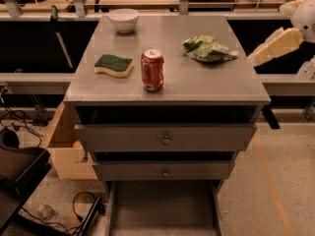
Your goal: Place green jalapeno chip bag into bottom drawer
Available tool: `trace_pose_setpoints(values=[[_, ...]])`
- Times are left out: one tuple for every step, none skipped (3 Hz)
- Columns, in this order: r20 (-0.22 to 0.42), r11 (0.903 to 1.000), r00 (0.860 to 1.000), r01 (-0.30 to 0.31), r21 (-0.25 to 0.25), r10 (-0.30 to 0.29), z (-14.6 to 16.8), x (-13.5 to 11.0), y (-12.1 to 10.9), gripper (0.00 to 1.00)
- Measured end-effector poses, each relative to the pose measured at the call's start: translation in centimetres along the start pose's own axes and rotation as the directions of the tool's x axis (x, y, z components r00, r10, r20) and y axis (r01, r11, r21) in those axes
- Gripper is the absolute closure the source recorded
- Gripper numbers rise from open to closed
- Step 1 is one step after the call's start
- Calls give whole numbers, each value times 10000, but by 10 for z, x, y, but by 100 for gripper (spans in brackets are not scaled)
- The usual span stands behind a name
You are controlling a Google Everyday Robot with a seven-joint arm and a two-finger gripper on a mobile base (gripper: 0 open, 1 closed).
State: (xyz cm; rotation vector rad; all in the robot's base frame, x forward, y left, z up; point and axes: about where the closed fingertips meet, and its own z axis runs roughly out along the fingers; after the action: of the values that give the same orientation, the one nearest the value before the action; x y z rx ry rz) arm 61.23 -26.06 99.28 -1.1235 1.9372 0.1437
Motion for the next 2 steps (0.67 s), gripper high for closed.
trace_pose_setpoints(values=[[1993,9907,9762,-1046,870,856,30,-5,-56,0],[2306,9831,9684,-1276,1314,949,36,-6,-72,0]])
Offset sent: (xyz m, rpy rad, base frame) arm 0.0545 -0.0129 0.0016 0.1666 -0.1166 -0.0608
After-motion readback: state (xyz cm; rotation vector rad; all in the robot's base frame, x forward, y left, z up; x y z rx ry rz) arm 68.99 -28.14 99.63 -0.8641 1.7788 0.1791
